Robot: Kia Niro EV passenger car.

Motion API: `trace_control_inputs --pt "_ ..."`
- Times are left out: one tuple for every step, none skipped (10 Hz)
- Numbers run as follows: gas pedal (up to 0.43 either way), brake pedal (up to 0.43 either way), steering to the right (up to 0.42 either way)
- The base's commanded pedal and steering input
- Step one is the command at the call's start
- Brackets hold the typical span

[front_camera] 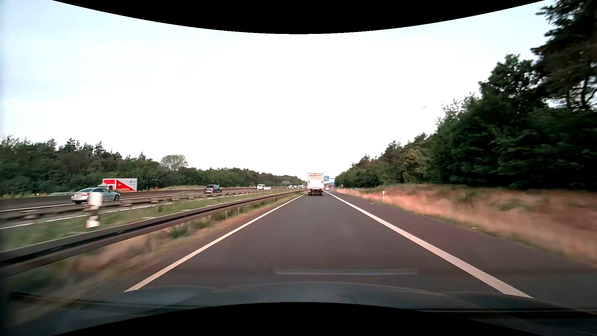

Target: Follow the waypoints while adhering to traffic rules and regulations

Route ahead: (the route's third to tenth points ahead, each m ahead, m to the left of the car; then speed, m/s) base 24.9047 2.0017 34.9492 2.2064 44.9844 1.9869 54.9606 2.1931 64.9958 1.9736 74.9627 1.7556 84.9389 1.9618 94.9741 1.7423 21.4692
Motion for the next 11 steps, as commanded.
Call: trace_control_inputs --pt "0.11 0.0 -0.002" --pt "0.11 0.0 -0.002" --pt "0.11 0.0 -0.002" --pt "0.11 0.0 -0.002" --pt "0.11 0.0 -0.003" --pt "0.11 0.0 -0.003" --pt "0.11 0.0 -0.003" --pt "0.11 0.0 -0.003" --pt "0.11 0.0 -0.003" --pt "0.11 0.0 -0.003" --pt "0.11 0.0 -0.003"
